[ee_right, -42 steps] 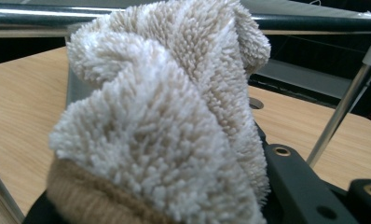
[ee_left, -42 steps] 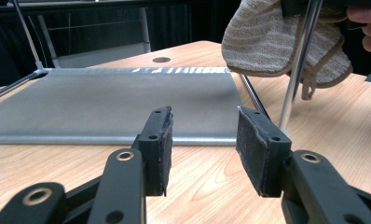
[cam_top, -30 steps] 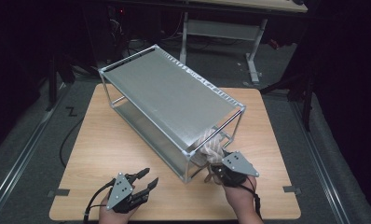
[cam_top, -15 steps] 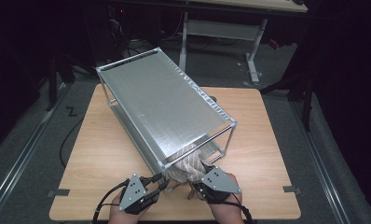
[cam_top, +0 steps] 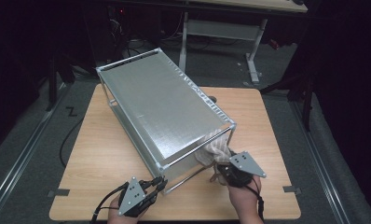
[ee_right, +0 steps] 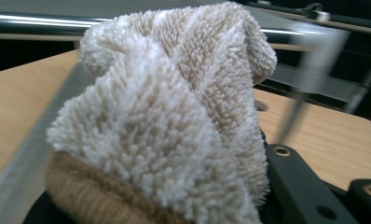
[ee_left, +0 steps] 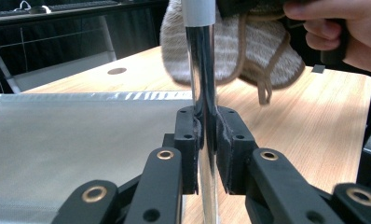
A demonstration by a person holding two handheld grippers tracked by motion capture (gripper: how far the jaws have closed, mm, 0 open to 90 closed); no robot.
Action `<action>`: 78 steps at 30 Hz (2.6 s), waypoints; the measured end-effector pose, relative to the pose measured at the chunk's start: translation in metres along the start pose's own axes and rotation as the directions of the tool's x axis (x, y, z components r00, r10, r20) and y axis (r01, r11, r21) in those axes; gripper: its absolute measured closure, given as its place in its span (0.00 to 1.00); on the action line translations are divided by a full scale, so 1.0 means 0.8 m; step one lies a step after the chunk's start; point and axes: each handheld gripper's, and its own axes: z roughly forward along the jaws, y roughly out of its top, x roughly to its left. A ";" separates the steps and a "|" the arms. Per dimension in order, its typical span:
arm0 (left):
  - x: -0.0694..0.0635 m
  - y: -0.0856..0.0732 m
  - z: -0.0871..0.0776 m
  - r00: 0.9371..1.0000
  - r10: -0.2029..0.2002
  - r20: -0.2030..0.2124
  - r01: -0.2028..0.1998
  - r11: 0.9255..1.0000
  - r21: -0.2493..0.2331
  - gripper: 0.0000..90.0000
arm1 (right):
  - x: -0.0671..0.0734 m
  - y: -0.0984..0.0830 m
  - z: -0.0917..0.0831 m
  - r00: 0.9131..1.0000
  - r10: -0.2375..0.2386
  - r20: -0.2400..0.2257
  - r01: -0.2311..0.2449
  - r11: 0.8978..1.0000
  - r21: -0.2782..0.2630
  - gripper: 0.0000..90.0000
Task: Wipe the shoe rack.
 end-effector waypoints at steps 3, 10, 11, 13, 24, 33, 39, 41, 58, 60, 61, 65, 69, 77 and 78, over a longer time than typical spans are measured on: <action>0.001 -0.001 -0.002 1.000 0.001 -0.004 -0.001 1.000 0.001 0.88 | -0.022 -0.001 -0.001 0.998 0.042 0.044 -0.042 0.999 0.000 0.77; 0.003 -0.001 -0.003 1.000 0.005 -0.007 -0.005 1.000 0.001 0.88 | -0.053 -0.001 -0.011 0.991 0.089 0.099 -0.088 0.996 -0.021 0.77; 0.004 -0.001 -0.002 1.000 0.006 -0.008 -0.006 1.000 0.002 0.88 | -0.053 -0.001 -0.011 0.991 0.085 0.102 -0.083 0.996 -0.024 0.77; 0.005 -0.001 -0.001 1.000 0.006 -0.008 -0.006 1.000 0.001 0.88 | -0.054 -0.001 -0.014 0.991 0.080 0.112 -0.078 0.997 -0.025 0.77; 0.012 0.003 0.013 1.000 -0.011 0.004 0.011 1.000 -0.001 0.88 | -0.081 -0.012 -0.044 0.971 0.118 0.209 -0.112 0.993 -0.039 0.77; 0.011 0.003 0.013 1.000 -0.009 0.005 0.009 1.000 0.002 0.88 | -0.079 -0.009 -0.047 0.972 0.122 0.199 -0.115 0.992 -0.049 0.77; 0.005 0.001 0.004 1.000 -0.004 0.012 0.004 1.000 0.001 0.88 | -0.069 -0.006 -0.030 0.980 0.102 0.172 -0.098 0.995 -0.034 0.77; 0.005 0.000 0.001 1.000 0.000 0.011 0.000 1.000 0.003 0.88 | -0.066 -0.010 -0.019 0.981 0.100 0.166 -0.099 0.995 -0.014 0.77; 0.009 0.002 0.005 1.000 0.003 0.020 -0.003 1.000 0.003 0.87 | -0.066 -0.074 0.038 0.988 0.048 0.144 -0.085 0.960 0.266 0.77; 0.009 0.002 0.007 1.000 0.003 0.025 -0.003 1.000 0.001 0.88 | -0.067 -0.082 0.042 0.989 0.048 0.137 -0.088 0.949 0.302 0.77; 0.009 0.003 0.007 1.000 0.005 0.026 -0.006 1.000 0.001 0.87 | -0.067 -0.085 0.044 0.990 0.045 0.136 -0.086 0.944 0.317 0.77; 0.009 0.003 0.009 1.000 0.005 0.031 -0.005 1.000 0.001 0.87 | -0.068 -0.093 0.048 0.991 0.046 0.129 -0.090 0.930 0.355 0.77; 0.009 0.003 0.010 0.999 0.008 0.031 -0.008 1.000 0.000 0.87 | -0.070 -0.097 0.050 0.991 0.055 0.120 -0.096 0.921 0.377 0.77; 0.009 0.002 0.007 1.000 0.006 0.027 -0.006 1.000 0.002 0.87 | -0.072 -0.088 0.045 0.989 0.070 0.127 -0.110 0.934 0.340 0.77; 0.008 0.002 0.007 1.000 0.003 0.029 -0.003 1.000 0.001 0.87 | -0.073 -0.084 0.043 0.989 0.070 0.131 -0.110 0.940 0.322 0.77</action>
